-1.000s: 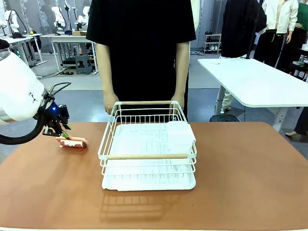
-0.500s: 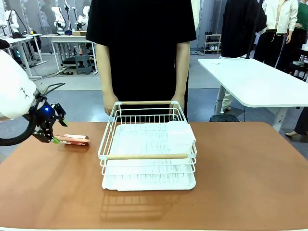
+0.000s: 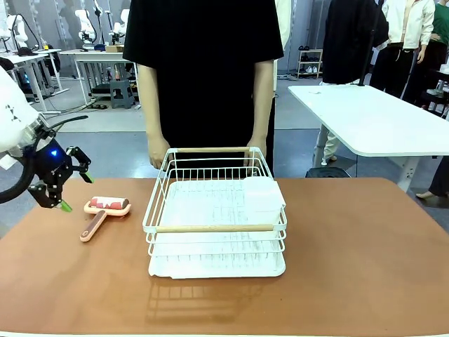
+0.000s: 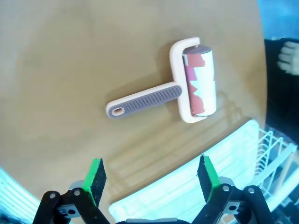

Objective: Clean the table.
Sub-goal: Place the Lint Roller down when the Dish drying rack is positioned in the middle of the table.

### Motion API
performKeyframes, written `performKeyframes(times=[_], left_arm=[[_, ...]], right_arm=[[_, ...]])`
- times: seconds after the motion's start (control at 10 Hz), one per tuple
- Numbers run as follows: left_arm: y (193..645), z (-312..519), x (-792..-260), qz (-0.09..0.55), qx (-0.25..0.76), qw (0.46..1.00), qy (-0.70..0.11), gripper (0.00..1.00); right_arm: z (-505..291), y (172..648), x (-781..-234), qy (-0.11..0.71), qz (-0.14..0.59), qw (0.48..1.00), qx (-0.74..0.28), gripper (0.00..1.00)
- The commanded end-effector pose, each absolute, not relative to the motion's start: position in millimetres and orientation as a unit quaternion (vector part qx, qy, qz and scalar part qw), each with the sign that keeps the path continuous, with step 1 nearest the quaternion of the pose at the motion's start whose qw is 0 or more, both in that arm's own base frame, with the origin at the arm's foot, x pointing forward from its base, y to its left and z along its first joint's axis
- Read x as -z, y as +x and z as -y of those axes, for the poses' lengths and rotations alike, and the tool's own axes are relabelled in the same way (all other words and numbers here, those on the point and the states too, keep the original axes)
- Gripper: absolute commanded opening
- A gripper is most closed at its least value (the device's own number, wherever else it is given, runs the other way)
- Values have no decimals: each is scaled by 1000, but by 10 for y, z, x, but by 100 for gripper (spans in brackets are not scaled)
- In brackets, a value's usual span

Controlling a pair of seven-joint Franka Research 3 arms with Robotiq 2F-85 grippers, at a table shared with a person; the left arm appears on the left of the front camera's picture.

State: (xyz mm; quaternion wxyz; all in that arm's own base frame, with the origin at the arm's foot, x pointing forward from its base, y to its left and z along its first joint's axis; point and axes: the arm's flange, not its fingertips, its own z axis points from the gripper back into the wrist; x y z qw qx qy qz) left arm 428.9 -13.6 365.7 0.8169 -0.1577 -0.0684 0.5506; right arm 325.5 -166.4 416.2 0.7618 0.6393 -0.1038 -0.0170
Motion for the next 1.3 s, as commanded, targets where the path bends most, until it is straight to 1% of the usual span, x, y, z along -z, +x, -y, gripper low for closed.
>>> performKeyframes(times=[0.0,0.1,0.2,0.4,0.5,0.6,0.7,0.8,0.9,1.0,1.1,1.2], left_arm=[[3881,90,-3744,82,-487,862,-114,100],[3877,75,-3747,92,-486,861,-119,100],[3877,75,-3712,86,-470,872,-107,100],[3835,69,-3740,97,-385,916,-56,100],[3782,59,-3769,90,-288,952,-40,100],[3733,1,-3788,84,-162,983,-30,100],[3649,-71,-3779,72,-51,996,-13,100],[3534,-167,-3809,52,58,997,-21,100],[3465,-189,-3799,54,114,991,-39,100],[3439,-192,-3759,57,133,988,-45,100],[3433,-196,-3703,54,125,989,-49,100],[3958,-65,-3963,59,29,997,-34,100]], right_arm=[[1658,3245,-4187,640,106,761,15,100],[1658,3245,-4187,640,106,761,15,100],[1658,3245,-4187,640,106,761,15,100],[1658,3245,-4187,640,106,761,15,100],[1658,3245,-4187,640,106,761,15,100],[1658,3245,-4187,640,106,761,15,100],[1658,3245,-4187,640,106,761,15,100],[1658,3245,-4187,640,106,761,15,100],[1658,3245,-4187,640,106,761,15,100],[1658,3245,-4187,640,106,761,15,100],[1658,3245,-4187,640,106,761,15,100],[1658,3245,-4187,640,106,761,15,100]])
